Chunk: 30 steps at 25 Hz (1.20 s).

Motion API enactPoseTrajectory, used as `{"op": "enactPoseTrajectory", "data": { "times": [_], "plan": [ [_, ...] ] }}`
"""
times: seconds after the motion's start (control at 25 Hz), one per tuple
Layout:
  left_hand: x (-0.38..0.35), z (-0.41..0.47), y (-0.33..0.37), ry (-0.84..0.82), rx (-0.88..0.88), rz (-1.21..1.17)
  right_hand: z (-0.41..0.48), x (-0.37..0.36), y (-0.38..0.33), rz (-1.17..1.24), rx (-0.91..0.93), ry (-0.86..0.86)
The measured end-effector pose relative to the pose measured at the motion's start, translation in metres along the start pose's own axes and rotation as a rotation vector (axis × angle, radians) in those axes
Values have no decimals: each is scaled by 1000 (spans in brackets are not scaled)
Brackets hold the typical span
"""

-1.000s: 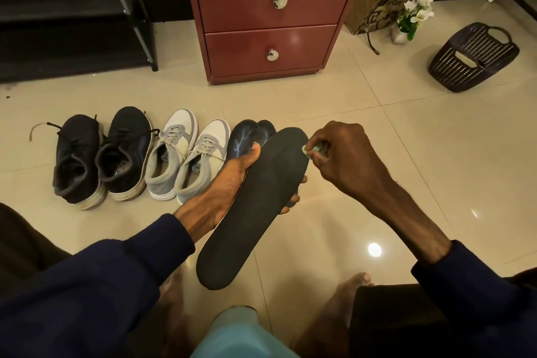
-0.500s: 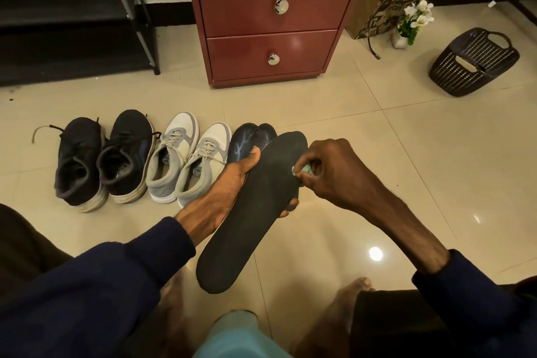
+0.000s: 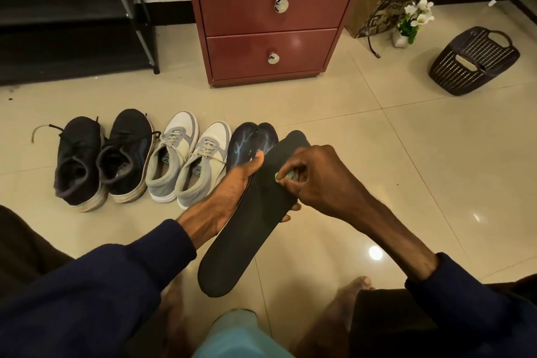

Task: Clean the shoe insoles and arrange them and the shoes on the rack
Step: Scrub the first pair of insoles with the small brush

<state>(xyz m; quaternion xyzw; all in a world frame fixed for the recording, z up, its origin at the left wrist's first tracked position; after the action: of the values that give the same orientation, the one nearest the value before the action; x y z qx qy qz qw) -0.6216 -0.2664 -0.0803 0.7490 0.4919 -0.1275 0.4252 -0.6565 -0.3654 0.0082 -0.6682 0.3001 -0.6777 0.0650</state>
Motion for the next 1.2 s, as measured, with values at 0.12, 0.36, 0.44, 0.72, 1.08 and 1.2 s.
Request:
{"op": "enactPoseTrajectory", "data": {
  "times": [0.12, 0.36, 0.44, 0.72, 1.08, 1.2],
  "plan": [
    [-6, -1, 1, -38, 0, -10, 8, 37, 29, -58, -89, 302],
    [2, 2, -3, -21, -3, -43, -6, -10, -15, -50, 47, 126],
    [4, 4, -3, -28, -6, -54, -1, -4, -12, -22, 72, 89],
    [0, 5, -1, -25, -21, -36, -4, 6, 6, -40, -64, 193],
    [-5, 5, -4, -120, -5, -97, -1, 40, 32, -127, -140, 403],
    [1, 7, -5, -105, -18, -98, -6, -9, -12, 1, 46, 71]
  ]
}}
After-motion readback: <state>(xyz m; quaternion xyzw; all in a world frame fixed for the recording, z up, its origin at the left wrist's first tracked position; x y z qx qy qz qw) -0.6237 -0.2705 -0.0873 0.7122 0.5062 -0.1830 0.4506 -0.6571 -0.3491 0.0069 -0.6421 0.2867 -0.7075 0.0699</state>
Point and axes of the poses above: each hand's wrist, its own z-axis towards the middle knuckle, its own x-axis out of the back of the hand, y = z × x, the point moved 10 cm from there along z, towards the middle knuckle, and after that the axes turned 8 degrees about -z, right-handed, at the moved point
